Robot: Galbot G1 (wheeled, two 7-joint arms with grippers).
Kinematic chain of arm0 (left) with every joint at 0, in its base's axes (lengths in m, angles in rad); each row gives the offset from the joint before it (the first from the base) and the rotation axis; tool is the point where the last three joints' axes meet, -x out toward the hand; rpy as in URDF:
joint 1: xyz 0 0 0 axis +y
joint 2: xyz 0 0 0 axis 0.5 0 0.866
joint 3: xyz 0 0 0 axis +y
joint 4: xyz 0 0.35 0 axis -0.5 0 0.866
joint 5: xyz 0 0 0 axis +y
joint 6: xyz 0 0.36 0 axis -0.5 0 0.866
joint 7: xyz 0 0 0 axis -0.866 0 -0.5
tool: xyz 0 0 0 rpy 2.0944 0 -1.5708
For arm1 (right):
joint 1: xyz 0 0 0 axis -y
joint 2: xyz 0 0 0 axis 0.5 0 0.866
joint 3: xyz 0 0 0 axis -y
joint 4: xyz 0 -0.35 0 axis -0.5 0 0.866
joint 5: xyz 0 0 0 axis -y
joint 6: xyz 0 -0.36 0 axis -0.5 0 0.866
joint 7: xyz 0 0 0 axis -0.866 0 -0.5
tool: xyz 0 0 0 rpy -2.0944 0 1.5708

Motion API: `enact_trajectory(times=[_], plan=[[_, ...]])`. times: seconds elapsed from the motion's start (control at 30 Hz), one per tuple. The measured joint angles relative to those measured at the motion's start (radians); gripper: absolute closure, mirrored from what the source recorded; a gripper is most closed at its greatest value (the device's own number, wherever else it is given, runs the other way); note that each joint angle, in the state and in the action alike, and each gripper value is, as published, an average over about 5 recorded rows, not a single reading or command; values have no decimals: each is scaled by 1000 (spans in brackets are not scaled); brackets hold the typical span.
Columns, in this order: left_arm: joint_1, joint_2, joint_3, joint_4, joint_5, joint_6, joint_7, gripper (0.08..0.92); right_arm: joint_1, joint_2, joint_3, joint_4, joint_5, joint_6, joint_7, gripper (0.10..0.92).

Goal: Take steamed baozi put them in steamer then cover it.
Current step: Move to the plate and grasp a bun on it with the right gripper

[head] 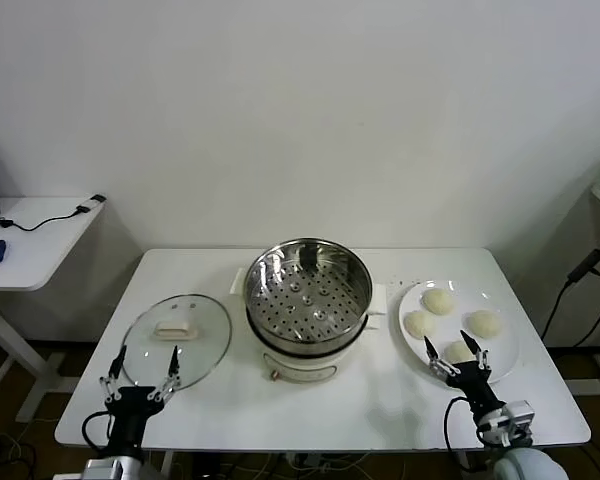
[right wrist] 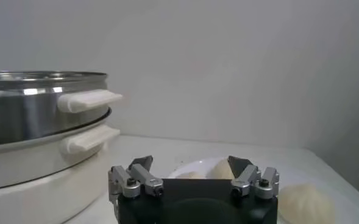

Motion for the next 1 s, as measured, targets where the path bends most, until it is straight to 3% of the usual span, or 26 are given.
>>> enact_trajectory(times=[0.23,0.57,0.77,1.0], plan=[[6,3,6,-5,0,-2,-1,177,51,-100,-7,-23,-67,-45,-102,203],[16,10,22,-18,0,-5,-1,177,254,-428,-120,-131,-229,-114,-422,203],[14,15,22,-17,-1,-5,-1,177,526,-564,-333,-265,-343,-101,-603,203],[12,19,13,-6,-4,-2,-1,177,923,-588,-679,-463,-457,-59,-764,203]])
